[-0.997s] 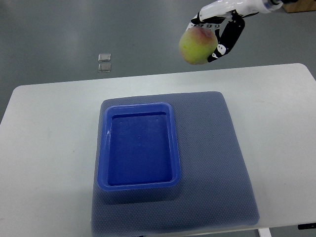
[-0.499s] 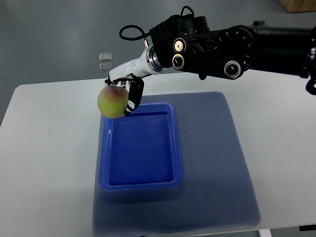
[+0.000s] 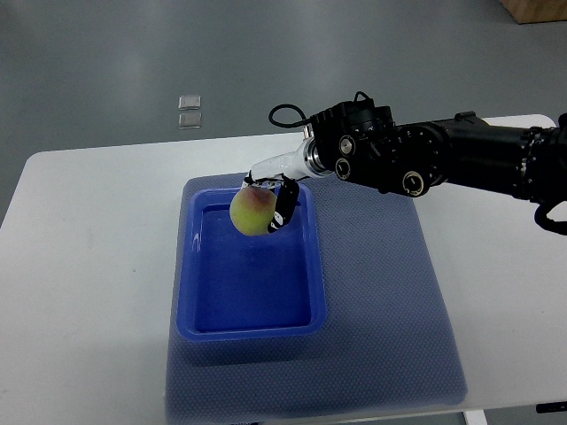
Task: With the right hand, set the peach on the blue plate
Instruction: 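Lower the peach into the blue tray and open the right hand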
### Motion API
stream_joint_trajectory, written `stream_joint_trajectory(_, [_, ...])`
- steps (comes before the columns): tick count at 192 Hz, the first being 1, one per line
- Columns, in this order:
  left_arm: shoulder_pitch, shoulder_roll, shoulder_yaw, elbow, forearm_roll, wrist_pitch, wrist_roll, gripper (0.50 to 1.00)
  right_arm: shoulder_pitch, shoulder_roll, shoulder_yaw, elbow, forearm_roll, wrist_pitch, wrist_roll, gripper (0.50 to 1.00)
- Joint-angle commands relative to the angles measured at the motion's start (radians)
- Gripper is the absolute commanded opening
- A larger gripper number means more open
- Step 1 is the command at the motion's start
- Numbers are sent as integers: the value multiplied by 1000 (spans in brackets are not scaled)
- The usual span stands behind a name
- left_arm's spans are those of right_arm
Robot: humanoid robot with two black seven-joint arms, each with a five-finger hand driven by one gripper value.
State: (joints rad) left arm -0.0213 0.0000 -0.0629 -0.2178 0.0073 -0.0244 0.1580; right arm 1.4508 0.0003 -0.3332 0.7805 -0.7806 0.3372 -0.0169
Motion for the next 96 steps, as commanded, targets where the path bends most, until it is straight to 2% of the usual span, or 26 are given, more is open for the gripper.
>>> stream_joint_trajectory(1, [0, 0, 0, 0, 0, 0, 0, 1000, -18, 0, 0, 6, 1, -4, 2, 531])
stream_joint_trajectory(24, [0, 0, 0, 0, 0, 0, 0, 1000, -30, 0, 2, 8, 1, -14, 3, 533])
stream_joint_trajectory(54, [0, 0, 2, -2, 2, 0, 0, 1000, -64, 0, 0, 9, -2, -24, 3, 590])
stream_joint_trajectory(72, [0, 0, 2, -2, 2, 0, 0, 1000, -69, 0, 0, 9, -2, -24, 3, 599])
stream_joint_trajectory(79, [0, 0, 2, -2, 2, -2, 0, 1000, -75, 0, 0, 9, -2, -26, 3, 654])
stream_joint_trajectory(89, [0, 0, 2, -2, 2, -2, 0, 1000, -75, 0, 0, 9, -2, -26, 3, 654])
stream_joint_trajectory(90, [0, 0, 2, -2, 2, 0, 0, 1000, -78, 0, 2, 8, 0, -29, 3, 727])
stream_joint_trajectory(91, [0, 0, 2, -2, 2, 0, 0, 1000, -78, 0, 2, 8, 0, -29, 3, 727])
stream_joint_trajectory(92, [0, 0, 2, -2, 2, 0, 0, 1000, -78, 0, 2, 8, 0, -32, 3, 754])
stream_joint_trajectory(95, [0, 0, 2, -2, 2, 0, 0, 1000, -79, 0, 2, 8, 0, -35, 3, 776])
stream_joint_trajectory(96, [0, 0, 2, -2, 2, 0, 0, 1000, -79, 0, 2, 8, 0, -37, 5, 799])
